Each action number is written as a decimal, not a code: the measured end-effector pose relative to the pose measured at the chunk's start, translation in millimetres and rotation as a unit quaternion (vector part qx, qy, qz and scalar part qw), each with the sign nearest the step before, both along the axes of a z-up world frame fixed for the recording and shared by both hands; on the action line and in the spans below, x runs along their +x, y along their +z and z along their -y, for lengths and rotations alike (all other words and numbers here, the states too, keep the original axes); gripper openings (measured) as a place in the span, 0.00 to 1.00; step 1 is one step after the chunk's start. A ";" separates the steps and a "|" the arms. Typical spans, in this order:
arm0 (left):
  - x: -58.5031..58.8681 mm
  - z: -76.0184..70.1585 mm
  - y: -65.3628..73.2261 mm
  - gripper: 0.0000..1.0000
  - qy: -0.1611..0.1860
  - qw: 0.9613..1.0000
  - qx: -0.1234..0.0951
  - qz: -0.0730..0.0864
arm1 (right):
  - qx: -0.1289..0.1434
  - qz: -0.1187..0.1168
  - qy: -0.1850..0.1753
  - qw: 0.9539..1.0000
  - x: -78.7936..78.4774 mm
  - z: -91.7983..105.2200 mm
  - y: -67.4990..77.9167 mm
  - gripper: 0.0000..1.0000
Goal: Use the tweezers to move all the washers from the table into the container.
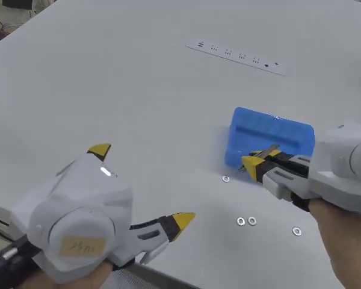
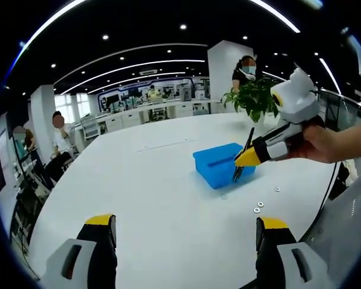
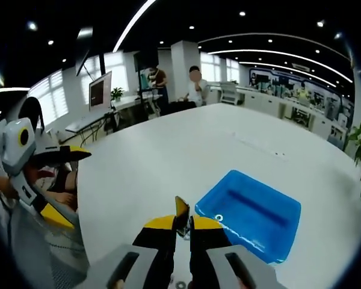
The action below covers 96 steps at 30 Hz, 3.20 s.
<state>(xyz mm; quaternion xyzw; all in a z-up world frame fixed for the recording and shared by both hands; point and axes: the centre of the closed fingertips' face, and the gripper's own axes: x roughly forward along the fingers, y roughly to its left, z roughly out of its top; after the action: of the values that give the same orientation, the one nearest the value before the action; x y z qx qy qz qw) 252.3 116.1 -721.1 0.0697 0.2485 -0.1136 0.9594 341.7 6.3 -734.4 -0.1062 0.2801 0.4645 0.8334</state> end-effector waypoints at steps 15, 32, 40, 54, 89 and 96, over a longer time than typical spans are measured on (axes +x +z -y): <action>-1.2 0.9 -2.3 0.99 -0.005 1.000 0.012 -0.007 | -0.022 -0.021 0.012 0.999 9.7 -12.8 -32.8 0.05; -1.1 1.8 -5.9 0.99 -0.009 1.000 0.019 -0.013 | -0.036 -0.017 0.015 0.999 10.6 -11.4 -42.2 0.05; -1.4 2.0 -7.9 0.99 -0.012 1.000 0.023 -0.018 | -0.036 -0.014 0.014 0.999 11.5 -13.6 -41.8 0.05; -1.9 2.5 -9.3 0.99 -0.014 0.999 0.028 -0.021 | -0.043 -0.009 0.011 0.999 13.0 -13.6 -43.3 0.04; -3.1 4.4 -8.7 0.99 -0.018 0.999 0.036 -0.020 | 0.015 0.021 -0.071 0.997 60.0 8.9 12.4 0.03; -3.8 4.2 -10.0 0.99 -0.019 0.999 0.040 -0.025 | -0.024 0.010 -0.062 0.998 59.3 9.9 -15.5 0.04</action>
<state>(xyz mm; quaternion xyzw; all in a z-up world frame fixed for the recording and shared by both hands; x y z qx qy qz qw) 248.5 111.9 -731.1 0.1104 0.2753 -0.1235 0.9470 401.0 -3.6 -750.0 -0.1136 0.2887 0.4037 0.8607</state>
